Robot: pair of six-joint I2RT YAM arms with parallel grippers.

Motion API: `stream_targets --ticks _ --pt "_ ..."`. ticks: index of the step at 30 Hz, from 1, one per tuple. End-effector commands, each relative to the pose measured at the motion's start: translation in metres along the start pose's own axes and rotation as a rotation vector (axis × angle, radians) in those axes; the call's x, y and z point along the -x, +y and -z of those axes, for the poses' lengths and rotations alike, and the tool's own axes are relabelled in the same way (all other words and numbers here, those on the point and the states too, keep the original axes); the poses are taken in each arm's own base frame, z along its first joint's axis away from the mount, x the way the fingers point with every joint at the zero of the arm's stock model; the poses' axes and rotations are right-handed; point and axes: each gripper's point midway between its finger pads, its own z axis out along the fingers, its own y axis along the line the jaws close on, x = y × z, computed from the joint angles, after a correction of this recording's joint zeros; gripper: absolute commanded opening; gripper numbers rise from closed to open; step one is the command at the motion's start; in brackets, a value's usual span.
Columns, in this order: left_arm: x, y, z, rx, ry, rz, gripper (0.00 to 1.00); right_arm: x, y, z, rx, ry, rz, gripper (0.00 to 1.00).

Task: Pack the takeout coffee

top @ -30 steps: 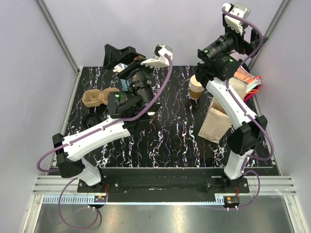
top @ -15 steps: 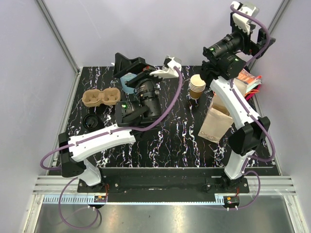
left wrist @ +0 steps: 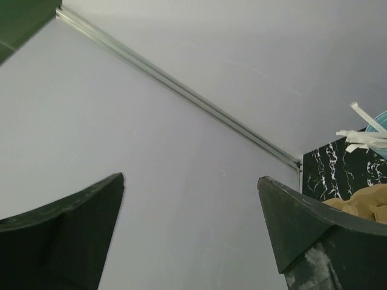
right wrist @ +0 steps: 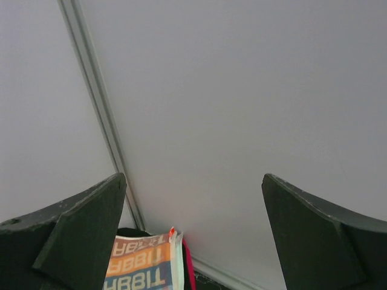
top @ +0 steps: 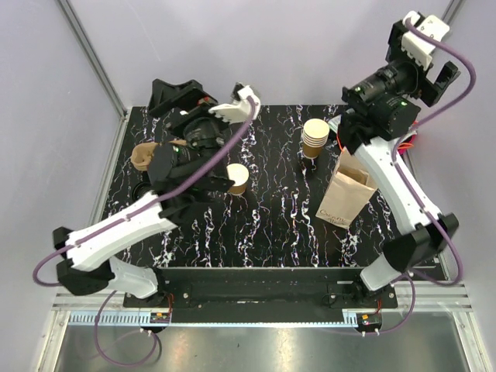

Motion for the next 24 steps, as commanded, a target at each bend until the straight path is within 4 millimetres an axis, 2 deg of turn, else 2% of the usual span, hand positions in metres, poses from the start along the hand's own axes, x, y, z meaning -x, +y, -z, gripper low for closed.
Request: stream_targets --ticks 1,2,3,4,5,7,8,11,12,14,15,17,19,21,22,24 --pt "-0.025 -0.003 -0.014 -0.081 0.036 0.096 0.99 0.021 -0.011 0.000 0.129 -0.052 -0.061 1.00" --pt "-0.029 -0.007 -0.019 -0.098 0.037 0.184 0.99 0.014 -0.003 0.003 0.192 -0.065 -0.016 1.00" --pt "-0.036 -0.004 -0.020 -0.114 0.049 0.161 0.99 0.013 -0.006 0.005 0.205 -0.065 -0.016 1.00" --pt "-0.042 0.002 -0.022 -0.105 0.055 0.186 0.99 0.019 -0.019 0.005 0.209 -0.070 -0.029 1.00" --pt "-0.050 0.005 -0.027 -0.088 0.071 0.203 0.99 0.010 -0.013 0.008 0.249 -0.061 0.020 1.00" --pt "-0.059 0.008 -0.033 -0.069 0.085 0.218 0.99 0.008 -0.012 0.012 0.318 -0.057 0.077 1.00" --pt "-0.066 0.011 -0.038 -0.051 0.101 0.237 0.99 -0.004 0.003 0.019 0.421 -0.030 0.150 1.00" --pt "-0.087 0.010 -0.046 -0.040 0.127 0.265 0.99 -0.016 0.009 0.032 0.536 0.020 0.163 1.00" --pt "-0.095 0.000 -0.047 -0.058 0.147 0.232 0.99 -0.016 0.007 0.033 0.544 0.023 0.148 1.00" --pt "-0.116 -0.001 -0.048 -0.052 0.188 0.218 0.99 -0.019 0.005 0.033 0.533 0.034 0.133 1.00" --pt "-0.125 -0.011 -0.048 -0.069 0.210 0.187 0.99 -0.021 0.004 0.033 0.520 0.042 0.132 1.00" --pt "-0.147 -0.015 -0.047 -0.087 0.256 0.166 0.99 -0.025 0.001 0.031 0.483 0.062 0.124 1.00" --pt "-0.160 -0.024 -0.048 -0.134 0.281 0.149 0.99 -0.027 0.001 0.029 0.454 0.080 0.114 1.00" --pt "-0.180 -0.024 -0.051 -0.142 0.331 0.156 0.99 -0.042 0.008 0.032 0.455 0.116 0.178 1.00" --pt "-0.187 -0.026 -0.052 -0.156 0.345 0.150 0.99 -0.037 0.011 0.031 0.464 0.119 0.175 1.00" --pt "-0.207 -0.028 -0.054 -0.185 0.379 0.164 0.99 -0.048 0.019 0.037 0.505 0.141 0.229 1.00"
